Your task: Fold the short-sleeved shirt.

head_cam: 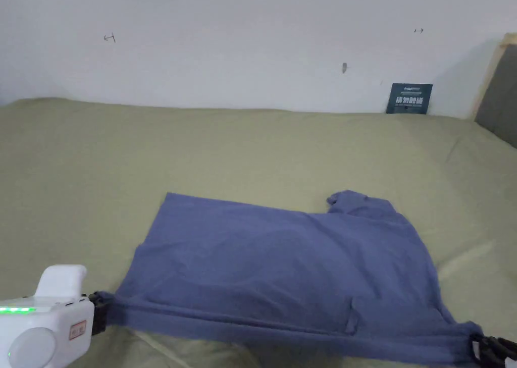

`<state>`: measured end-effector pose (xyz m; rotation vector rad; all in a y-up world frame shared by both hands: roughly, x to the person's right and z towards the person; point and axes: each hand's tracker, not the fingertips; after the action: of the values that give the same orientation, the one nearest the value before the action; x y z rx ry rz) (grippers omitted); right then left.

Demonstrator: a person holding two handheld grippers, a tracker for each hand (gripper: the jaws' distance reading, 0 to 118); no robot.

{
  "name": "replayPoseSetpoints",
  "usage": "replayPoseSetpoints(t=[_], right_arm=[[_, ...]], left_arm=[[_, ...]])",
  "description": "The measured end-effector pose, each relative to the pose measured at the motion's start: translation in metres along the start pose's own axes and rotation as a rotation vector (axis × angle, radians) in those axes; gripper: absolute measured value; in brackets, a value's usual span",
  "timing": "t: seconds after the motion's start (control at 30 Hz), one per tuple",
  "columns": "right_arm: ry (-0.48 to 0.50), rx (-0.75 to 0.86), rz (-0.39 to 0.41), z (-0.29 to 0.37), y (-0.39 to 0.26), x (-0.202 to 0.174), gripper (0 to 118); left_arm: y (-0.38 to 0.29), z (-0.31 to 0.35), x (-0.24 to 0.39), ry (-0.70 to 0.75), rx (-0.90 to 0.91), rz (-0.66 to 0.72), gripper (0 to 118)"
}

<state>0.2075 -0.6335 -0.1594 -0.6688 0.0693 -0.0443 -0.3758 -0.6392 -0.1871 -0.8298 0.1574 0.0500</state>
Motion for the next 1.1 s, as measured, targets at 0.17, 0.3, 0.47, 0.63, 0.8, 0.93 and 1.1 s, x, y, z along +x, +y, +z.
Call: replayPoseSetpoints(t=[0.17,0.3,0.47,0.63,0.8,0.93,1.1], right_arm=[[-0.010,-0.028,0.005,-0.005,-0.014,0.000,0],[-0.009,-0.054,-0.015,-0.012,-0.016,-0.001,9],[-0.019,-0.032,-0.028,-0.011,-0.021,0.000,111],[-0.043,-0.046,-0.024,0.003,-0.021,0.001,105],[-0.087,-0.117,-0.006,-0.011,-0.041,0.004,0],[-0.090,-0.141,-0.042,-0.006,-0.048,0.012,0],[-0.105,-0.125,-0.050,0.009,-0.042,-0.001,0]], left_arm=[[-0.022,0.001,0.000,-0.012,-0.036,0.027,2],[-0.031,-0.008,-0.002,-0.032,-0.067,0.040,8],[-0.042,0.002,-0.005,-0.002,-0.049,0.052,113],[-0.050,0.026,-0.016,0.014,-0.021,0.113,109],[-0.063,0.014,-0.027,0.023,-0.068,0.092,0],[-0.065,0.012,-0.044,-0.006,-0.070,0.151,0],[-0.055,0.015,-0.036,-0.033,-0.045,0.114,24]])
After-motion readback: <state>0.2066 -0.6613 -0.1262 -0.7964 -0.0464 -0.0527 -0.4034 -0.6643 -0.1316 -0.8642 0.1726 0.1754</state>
